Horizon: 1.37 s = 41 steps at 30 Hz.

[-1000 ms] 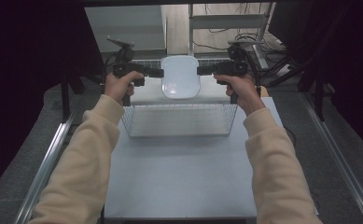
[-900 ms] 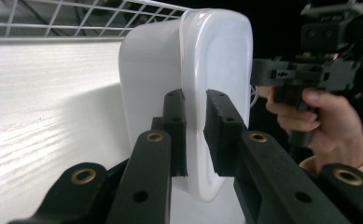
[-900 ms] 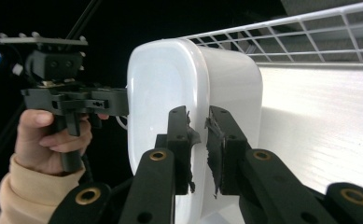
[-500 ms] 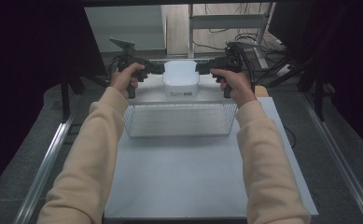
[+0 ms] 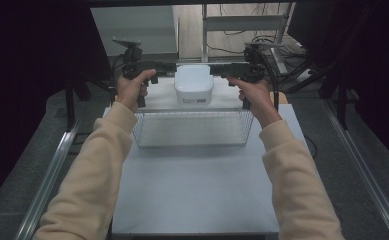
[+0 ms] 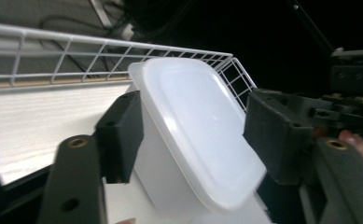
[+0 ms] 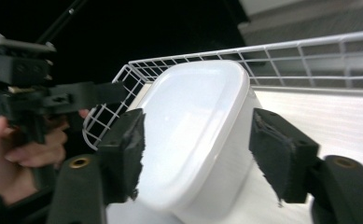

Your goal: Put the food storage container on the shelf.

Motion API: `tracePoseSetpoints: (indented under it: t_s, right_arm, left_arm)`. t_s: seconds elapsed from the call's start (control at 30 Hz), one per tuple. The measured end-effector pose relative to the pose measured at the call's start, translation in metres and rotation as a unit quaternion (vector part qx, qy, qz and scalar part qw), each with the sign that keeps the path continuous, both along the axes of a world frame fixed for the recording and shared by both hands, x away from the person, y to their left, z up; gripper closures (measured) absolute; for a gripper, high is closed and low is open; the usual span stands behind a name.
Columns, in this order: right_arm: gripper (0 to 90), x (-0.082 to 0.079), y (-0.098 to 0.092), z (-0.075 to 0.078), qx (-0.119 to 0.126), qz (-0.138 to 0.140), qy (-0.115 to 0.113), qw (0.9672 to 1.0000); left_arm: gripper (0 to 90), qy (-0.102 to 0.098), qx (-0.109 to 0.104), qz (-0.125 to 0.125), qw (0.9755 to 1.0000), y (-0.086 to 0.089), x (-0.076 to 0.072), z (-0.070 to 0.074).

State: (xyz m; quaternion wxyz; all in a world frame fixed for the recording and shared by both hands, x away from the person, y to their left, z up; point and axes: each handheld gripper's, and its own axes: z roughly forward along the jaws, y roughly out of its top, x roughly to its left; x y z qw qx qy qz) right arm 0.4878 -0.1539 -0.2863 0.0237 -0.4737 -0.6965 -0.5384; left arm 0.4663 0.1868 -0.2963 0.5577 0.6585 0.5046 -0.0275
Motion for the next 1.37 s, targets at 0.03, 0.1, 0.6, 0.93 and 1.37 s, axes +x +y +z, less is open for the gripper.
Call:
tracePoseSetpoints:
  t_s: [0.03,0.1,0.6,0.93,1.37]
  right_arm:
    - [32.1,-0.007,-0.003,0.001,-0.003,-0.001,-0.016,0.9999]
    - [29.7,-0.021,-0.01,0.001,-0.016,0.002,-0.04,0.9991]
    - [26.7,-0.137,-0.054,-0.062,-0.09,0.04,-0.164,0.9815]
    - [25.8,-0.179,-0.069,-0.128,-0.095,0.058,-0.146,0.983]
    - [23.8,-0.187,-0.071,-0.15,-0.116,0.06,-0.132,0.9826]
  left_arm:
    - [33.5,-0.009,0.012,0.003,0.9999,0.0,-0.007,0.0]
    - [32.0,-0.026,0.037,0.001,0.999,0.003,-0.023,-0.001]
    - [30.2,-0.095,0.114,-0.004,0.9888,0.031,-0.149,-0.065]
    - [29.4,-0.065,0.14,-0.02,0.9878,0.034,-0.188,-0.125]
    - [26.2,-0.052,0.14,-0.014,0.9886,0.037,-0.191,-0.138]
